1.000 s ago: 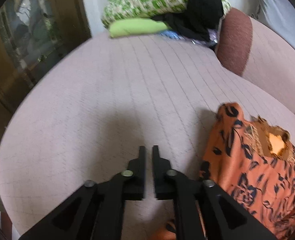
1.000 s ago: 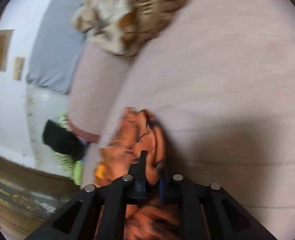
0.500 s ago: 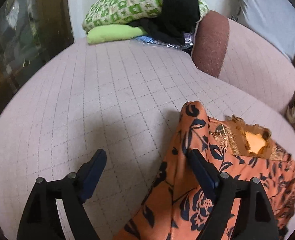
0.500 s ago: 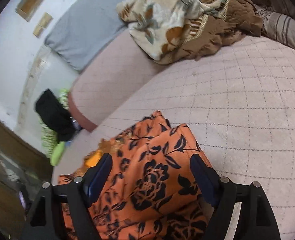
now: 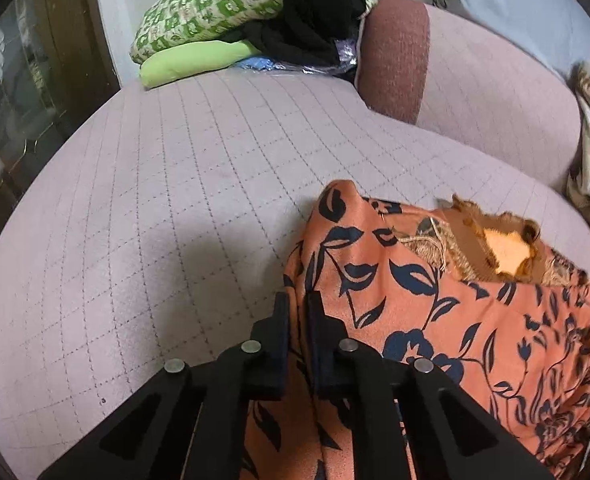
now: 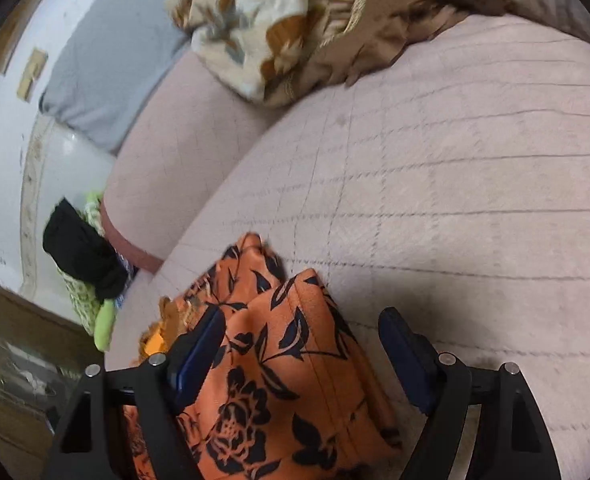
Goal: Fold small clothes
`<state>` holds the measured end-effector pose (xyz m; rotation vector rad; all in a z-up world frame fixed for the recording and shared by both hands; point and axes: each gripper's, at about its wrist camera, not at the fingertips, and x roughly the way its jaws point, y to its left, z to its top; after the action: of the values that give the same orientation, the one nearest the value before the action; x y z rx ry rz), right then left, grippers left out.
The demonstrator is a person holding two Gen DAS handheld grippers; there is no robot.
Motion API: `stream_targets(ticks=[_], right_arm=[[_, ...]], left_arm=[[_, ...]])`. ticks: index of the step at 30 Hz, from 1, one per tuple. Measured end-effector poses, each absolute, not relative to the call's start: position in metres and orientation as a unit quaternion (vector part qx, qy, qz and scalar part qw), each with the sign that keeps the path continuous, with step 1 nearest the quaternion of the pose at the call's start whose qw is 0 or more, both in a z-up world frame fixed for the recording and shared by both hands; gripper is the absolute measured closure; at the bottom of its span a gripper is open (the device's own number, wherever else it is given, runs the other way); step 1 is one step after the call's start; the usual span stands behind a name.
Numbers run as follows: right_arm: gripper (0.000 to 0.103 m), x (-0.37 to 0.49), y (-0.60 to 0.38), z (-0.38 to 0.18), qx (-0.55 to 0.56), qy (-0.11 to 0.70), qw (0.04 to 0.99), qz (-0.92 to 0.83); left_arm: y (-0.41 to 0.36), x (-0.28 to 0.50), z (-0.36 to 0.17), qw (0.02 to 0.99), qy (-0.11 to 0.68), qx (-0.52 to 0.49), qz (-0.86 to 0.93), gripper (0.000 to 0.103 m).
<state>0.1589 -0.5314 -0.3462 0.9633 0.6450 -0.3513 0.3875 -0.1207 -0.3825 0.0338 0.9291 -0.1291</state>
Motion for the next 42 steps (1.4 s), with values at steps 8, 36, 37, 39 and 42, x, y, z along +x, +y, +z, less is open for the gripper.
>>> stream_targets(ticks=[8,36,37,39,42], right_arm=[[0.095,0.173,-0.489,-0.282,0.311,0.302,0.885,-0.173],[0.015,0.075,-0.451,-0.263,0.314,0.311,0.889,-0.121],[0.015,0.063,-0.447,-0.262,0.315,0.309,0.890,-0.115],[0.015,0.031,-0.441,-0.264,0.335,0.318,0.883,-0.086],[0.015,-0.004,-0.434,-0.269,0.332,0.345,0.875,-0.077]], left_arm=[[-0.099,0.390,-0.372,0.897,0.439,-0.010,-0.051,0.103],[-0.021,0.327,-0.364,0.884,0.464,0.002,-0.056,0.030],[-0.012,0.313,-0.366,0.880,0.470,0.000,-0.064,0.030],[0.011,0.273,-0.372,0.879,0.471,-0.012,-0.074,0.030],[0.036,0.218,-0.383,0.880,0.469,-0.016,-0.078,0.031]])
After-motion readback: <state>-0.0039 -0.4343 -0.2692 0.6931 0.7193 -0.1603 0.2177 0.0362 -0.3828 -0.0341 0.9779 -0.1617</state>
